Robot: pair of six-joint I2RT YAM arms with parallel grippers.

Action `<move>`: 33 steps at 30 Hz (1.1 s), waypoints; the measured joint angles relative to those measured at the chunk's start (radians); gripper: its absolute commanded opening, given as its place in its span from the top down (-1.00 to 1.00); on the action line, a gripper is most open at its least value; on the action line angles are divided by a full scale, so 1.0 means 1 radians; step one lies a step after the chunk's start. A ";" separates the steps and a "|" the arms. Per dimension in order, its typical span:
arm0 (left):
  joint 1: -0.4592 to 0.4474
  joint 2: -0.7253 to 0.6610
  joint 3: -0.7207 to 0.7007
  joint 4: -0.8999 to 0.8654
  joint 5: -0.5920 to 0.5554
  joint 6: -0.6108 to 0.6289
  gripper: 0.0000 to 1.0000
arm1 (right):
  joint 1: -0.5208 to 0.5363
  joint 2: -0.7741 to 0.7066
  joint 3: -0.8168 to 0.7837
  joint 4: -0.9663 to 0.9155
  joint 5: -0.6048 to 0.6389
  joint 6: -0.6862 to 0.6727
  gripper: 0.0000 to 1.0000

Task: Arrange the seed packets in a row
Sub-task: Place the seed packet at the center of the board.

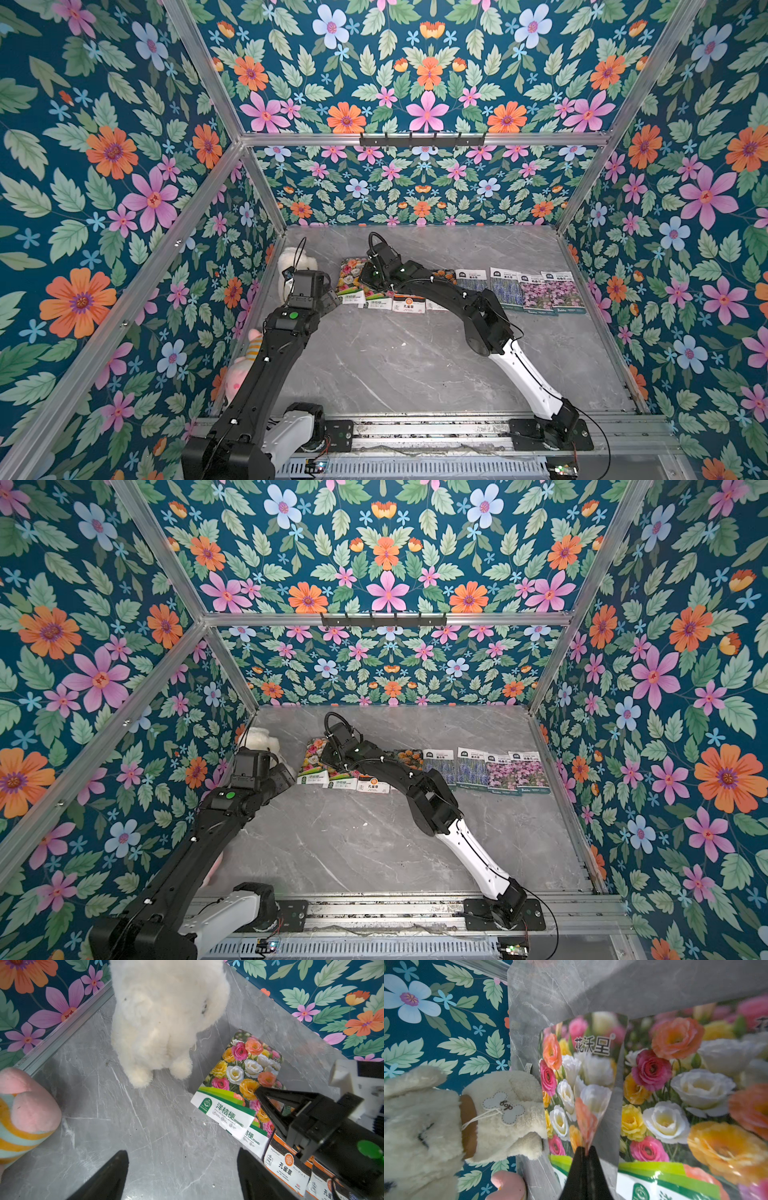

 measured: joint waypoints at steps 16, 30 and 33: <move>0.002 0.006 -0.020 -0.004 0.019 0.014 -0.74 | -0.001 0.116 0.105 -0.026 -0.056 0.080 0.26; 0.004 0.007 0.003 0.006 0.040 0.019 -0.76 | -0.006 -0.207 -0.190 -0.017 -0.035 -0.028 -0.14; 0.004 0.008 0.009 0.032 0.066 0.044 -0.81 | -0.011 -0.406 -0.364 0.019 0.021 -0.098 -0.40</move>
